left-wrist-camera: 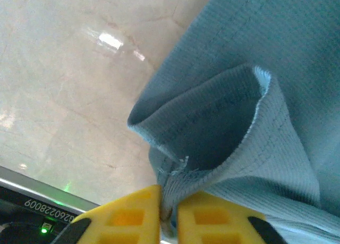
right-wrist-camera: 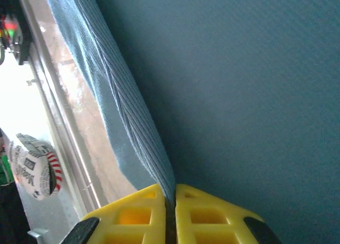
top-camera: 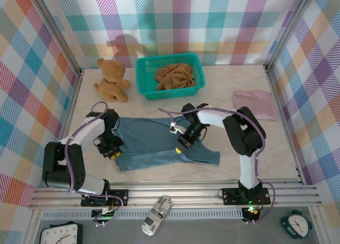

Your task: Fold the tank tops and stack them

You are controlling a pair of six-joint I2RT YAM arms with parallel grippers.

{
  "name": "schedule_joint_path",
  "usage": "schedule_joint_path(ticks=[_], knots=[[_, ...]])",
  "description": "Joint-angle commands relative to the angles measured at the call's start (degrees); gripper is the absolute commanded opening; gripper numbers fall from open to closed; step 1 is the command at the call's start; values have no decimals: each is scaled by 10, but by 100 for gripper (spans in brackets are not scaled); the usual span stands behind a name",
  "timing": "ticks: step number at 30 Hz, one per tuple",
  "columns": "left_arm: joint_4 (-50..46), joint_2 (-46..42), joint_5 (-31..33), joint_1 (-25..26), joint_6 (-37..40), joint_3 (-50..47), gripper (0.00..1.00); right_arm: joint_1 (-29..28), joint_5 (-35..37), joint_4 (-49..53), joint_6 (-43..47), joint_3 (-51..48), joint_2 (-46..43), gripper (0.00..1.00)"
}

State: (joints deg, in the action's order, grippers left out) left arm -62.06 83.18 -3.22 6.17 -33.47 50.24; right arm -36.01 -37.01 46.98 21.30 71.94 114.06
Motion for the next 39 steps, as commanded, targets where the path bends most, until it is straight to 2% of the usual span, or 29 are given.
schedule_joint_path(ticks=[1, 5, 9, 12, 15, 25, 31, 39], knots=[[7, 16, 14, -6, 18, 16, 21, 2, 23, -9, -18, 21, 8, 12], [-8, 13, 8, -6, 24, 28, 37, 2, 62, -14, -40, 29, 6, 16], [-45, -26, -5, 12, 17, 40, 42, 2, 107, -18, -55, 33, -4, 18], [-61, -51, -28, 57, -18, 21, 45, 2, 120, -15, -56, 39, -4, 18], [-45, -71, -45, 90, -53, -27, 45, 2, 126, -2, -51, 47, 0, 20], [29, -64, -54, 113, -76, -86, 42, 2, 142, 10, -45, 35, -11, 23], [20, -49, -35, 118, -63, -42, 42, 2, 138, 10, -50, 17, -25, 22], [28, -2, -23, 130, -51, -47, 43, 2, 129, 6, -55, 7, -28, 21]])
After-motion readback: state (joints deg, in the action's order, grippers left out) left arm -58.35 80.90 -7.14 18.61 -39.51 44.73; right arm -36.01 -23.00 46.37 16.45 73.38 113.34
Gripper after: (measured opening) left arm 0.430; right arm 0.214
